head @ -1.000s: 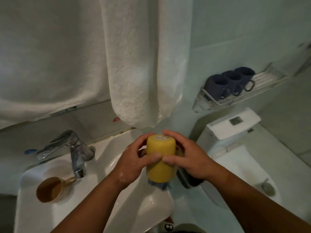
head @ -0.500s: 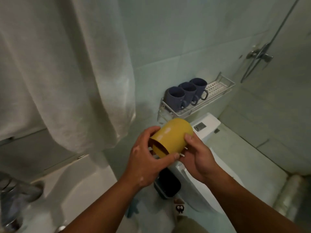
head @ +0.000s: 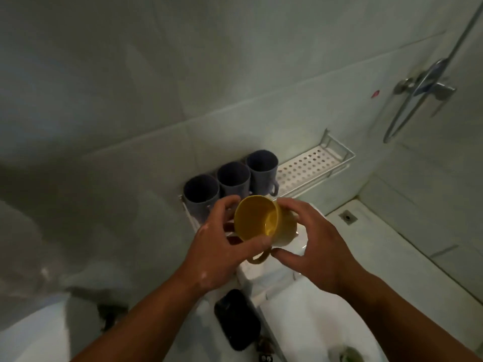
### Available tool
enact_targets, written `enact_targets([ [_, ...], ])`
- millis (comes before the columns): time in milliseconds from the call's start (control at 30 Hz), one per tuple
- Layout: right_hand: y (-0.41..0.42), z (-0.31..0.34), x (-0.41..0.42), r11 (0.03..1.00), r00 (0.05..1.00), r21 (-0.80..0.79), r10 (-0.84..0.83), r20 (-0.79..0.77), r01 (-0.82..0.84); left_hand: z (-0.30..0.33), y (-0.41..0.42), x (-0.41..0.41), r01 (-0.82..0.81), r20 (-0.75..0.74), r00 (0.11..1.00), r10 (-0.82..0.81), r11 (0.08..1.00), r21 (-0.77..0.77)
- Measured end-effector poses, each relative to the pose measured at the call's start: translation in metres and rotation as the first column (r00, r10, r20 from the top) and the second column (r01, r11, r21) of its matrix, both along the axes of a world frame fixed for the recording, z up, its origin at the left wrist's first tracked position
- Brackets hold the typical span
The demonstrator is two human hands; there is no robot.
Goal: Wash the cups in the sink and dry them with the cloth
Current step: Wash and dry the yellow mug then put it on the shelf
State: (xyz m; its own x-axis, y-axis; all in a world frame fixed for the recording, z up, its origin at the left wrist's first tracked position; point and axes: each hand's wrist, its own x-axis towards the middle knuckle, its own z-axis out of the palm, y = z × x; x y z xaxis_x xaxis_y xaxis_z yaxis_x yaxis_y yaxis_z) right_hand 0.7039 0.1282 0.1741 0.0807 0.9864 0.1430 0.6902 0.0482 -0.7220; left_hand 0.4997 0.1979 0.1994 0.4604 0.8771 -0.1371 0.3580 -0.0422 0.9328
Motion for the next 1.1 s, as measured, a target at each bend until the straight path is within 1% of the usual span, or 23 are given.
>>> enact_targets([
  [67, 0.016, -0.001, 0.031, 1.000, 0.999, 0.010, -0.009, -0.046, 0.009, 0.002, 0.010, 0.023, 0.060, 0.029, 0.998, -0.060, 0.998, -0.022],
  [133, 0.031, -0.001, 0.057, 1.000, 0.996, 0.004, -0.008, -0.091, 0.008, 0.005, 0.022, 0.044, 0.107, 0.020, 0.994, -0.107, 0.994, -0.013],
  [300, 0.067, 0.004, 0.109, 0.998, 0.996, -0.016, 0.052, -0.068, -0.053, 0.015, 0.060, 0.088, 0.134, -0.119, 0.986, -0.118, 0.981, 0.137],
  [367, 0.085, 0.008, 0.129, 0.997, 0.995, -0.013, 0.079, -0.069, -0.080, 0.022, 0.077, 0.105, 0.154, -0.131, 0.983, -0.131, 0.971, 0.180],
  [433, 0.105, 0.016, 0.148, 0.994, 0.989, 0.000, 0.105, -0.103, -0.106, 0.029, 0.098, 0.120, 0.181, -0.157, 0.976, -0.150, 0.962, 0.207],
  [500, 0.126, 0.024, 0.165, 0.992, 0.982, 0.013, 0.128, -0.137, -0.128, 0.036, 0.119, 0.132, 0.188, -0.241, 0.963, -0.119, 0.939, 0.288],
  [600, 0.156, 0.025, 0.187, 0.986, 0.974, 0.014, 0.164, -0.157, -0.164, 0.042, 0.141, 0.139, 0.164, -0.428, 0.903, 0.045, 0.883, 0.439],
  [633, 0.165, 0.022, 0.193, 0.983, 0.969, 0.012, 0.181, -0.166, -0.182, 0.041, 0.146, 0.139, 0.169, -0.476, 0.875, 0.086, 0.867, 0.468],
  [767, 0.196, -0.002, 0.208, 0.965, 0.952, -0.037, 0.250, -0.178, -0.261, 0.021, 0.153, 0.135, 0.234, -0.624, 0.767, 0.149, 0.840, 0.489],
  [833, 0.208, -0.016, 0.211, 0.956, 0.946, -0.070, 0.269, -0.178, -0.285, 0.010, 0.153, 0.133, 0.263, -0.653, 0.741, 0.159, 0.826, 0.499],
  [933, 0.220, -0.034, 0.212, 0.946, 0.944, -0.120, 0.279, -0.177, -0.302, 0.000, 0.152, 0.130, 0.291, -0.670, 0.723, 0.166, 0.807, 0.514],
  [1100, 0.226, -0.049, 0.204, 0.926, 0.940, -0.176, 0.311, -0.143, -0.333, -0.008, 0.148, 0.125, 0.322, -0.676, 0.720, 0.154, 0.790, 0.522],
])
